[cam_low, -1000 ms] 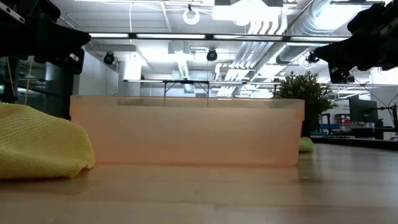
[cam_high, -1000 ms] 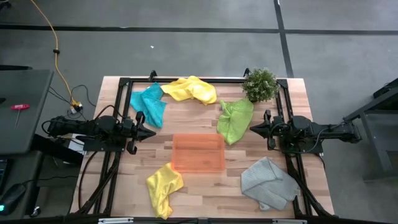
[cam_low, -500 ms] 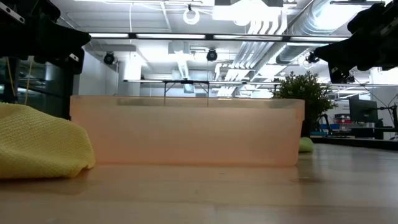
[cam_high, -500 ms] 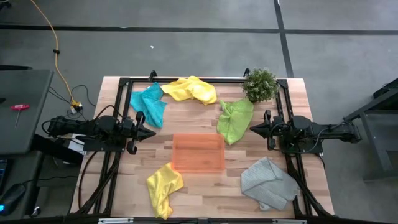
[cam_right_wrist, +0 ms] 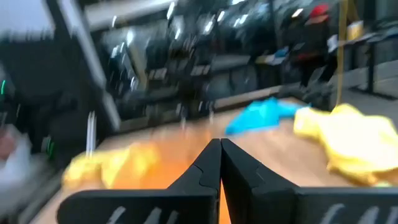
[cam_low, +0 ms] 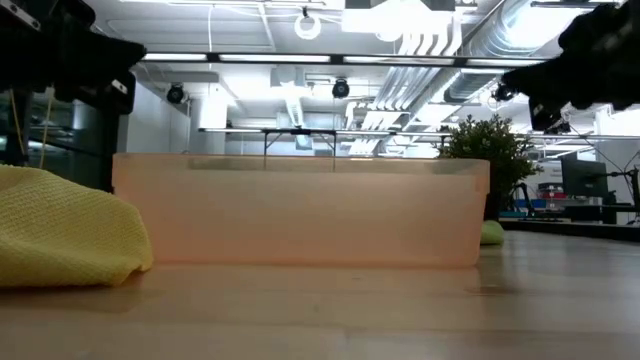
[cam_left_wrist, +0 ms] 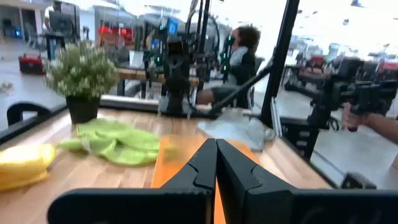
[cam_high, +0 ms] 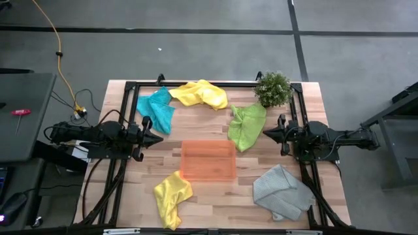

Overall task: Fold microfiber towels
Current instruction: Fold the green towel

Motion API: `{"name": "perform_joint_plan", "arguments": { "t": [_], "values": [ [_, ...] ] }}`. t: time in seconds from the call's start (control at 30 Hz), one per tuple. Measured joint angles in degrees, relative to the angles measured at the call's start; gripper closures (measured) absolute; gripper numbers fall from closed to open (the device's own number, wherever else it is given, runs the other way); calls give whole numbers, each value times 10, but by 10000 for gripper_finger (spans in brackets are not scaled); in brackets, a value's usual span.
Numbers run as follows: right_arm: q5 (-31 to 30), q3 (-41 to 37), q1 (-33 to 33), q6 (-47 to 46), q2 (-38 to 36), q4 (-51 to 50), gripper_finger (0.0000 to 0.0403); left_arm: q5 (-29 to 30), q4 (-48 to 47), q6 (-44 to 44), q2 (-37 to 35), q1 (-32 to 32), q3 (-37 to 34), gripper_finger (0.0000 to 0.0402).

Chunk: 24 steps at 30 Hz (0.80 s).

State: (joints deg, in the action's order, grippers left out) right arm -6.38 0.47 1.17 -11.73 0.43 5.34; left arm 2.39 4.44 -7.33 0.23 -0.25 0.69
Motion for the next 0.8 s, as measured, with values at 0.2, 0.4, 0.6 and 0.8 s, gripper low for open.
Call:
{"name": "perform_joint_plan", "arguments": {
  "t": [0.2, 0.4, 0.6, 0.8],
  "values": [
    [-122, 0, 0, 4, 17, 187, 402, 47, 126, -7, 22, 0, 0, 401],
    [-176, 17, -1, 13, 128, 227, 402, 88, 174, 7, 113, 4, 11, 401],
    [-174, 112, -10, 15, 340, 193, 402, 100, 181, -43, 237, 29, 66, 401],
    [-176, 263, -81, -16, 527, -19, 384, 91, 177, -61, 317, 30, 106, 401]
  ]
}}
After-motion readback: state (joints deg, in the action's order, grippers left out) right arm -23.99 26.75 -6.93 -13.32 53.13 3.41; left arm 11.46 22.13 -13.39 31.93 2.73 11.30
